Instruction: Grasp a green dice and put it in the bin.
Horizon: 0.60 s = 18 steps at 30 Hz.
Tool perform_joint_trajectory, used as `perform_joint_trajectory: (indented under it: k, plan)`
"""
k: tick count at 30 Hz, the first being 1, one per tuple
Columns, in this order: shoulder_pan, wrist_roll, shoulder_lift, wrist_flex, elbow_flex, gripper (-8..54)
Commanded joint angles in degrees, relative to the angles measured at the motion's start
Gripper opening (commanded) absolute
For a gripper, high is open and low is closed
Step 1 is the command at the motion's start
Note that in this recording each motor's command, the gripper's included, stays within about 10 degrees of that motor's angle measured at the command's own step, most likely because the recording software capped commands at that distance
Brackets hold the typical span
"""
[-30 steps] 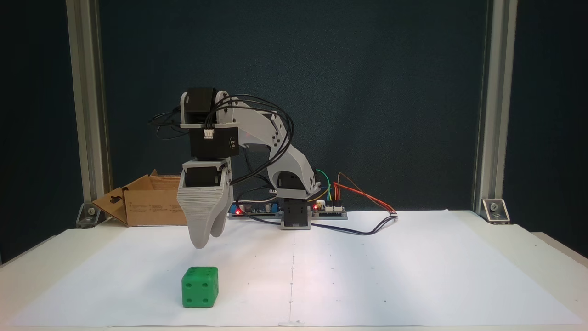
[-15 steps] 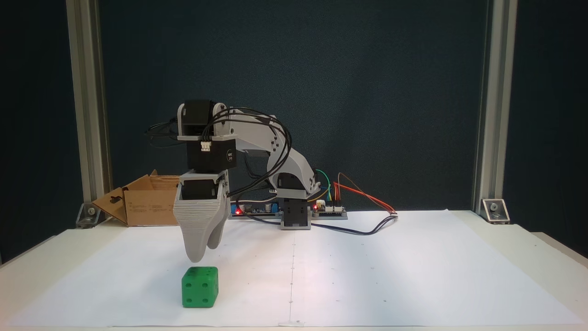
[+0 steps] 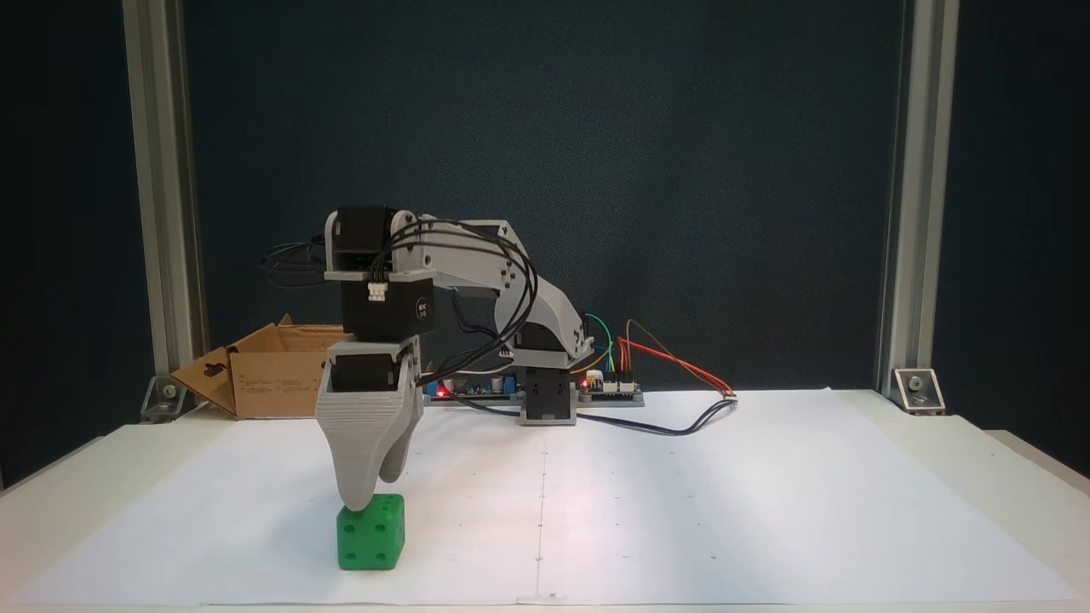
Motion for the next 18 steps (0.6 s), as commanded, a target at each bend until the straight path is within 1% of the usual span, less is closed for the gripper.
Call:
perform_joint_trajectory:
  k: [1,18]
  plan:
    - [-0.4,-3.3,1.2,-0.4,-3.5,44.6]
    - [-0.4,-4.0,-1.5,-2.2,-3.5,43.9]
